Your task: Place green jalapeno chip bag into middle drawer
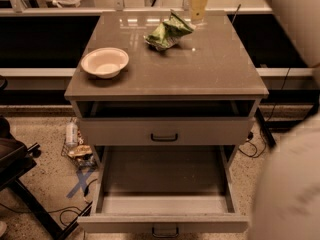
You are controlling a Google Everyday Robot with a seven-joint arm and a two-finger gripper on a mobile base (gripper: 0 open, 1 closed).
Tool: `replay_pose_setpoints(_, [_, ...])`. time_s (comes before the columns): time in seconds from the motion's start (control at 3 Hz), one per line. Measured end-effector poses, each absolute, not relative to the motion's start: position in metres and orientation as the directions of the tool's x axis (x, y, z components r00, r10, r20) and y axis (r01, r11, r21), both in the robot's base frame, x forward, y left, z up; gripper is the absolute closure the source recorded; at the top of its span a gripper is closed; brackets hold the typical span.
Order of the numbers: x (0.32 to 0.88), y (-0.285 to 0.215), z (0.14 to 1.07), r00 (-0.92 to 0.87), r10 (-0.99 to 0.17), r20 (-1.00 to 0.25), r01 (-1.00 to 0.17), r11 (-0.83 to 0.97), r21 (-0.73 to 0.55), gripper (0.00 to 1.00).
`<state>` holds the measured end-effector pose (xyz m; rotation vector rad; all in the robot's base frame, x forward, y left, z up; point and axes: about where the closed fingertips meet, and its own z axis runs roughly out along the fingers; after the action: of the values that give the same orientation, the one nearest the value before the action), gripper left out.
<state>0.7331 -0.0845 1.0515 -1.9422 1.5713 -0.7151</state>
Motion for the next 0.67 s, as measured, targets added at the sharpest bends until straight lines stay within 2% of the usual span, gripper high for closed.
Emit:
replay_pose_setpoints(0.33, [0.7817, -0.0753, 1.0248, 0.184, -0.976, 0.117, -0.691, -0.213, -0.691, 0.00])
replay_pose_setpoints(0.67, [0.7817, -0.0753, 1.0248, 0.184, -0.976, 0.117, -0.691, -0.213, -0.691, 0.00])
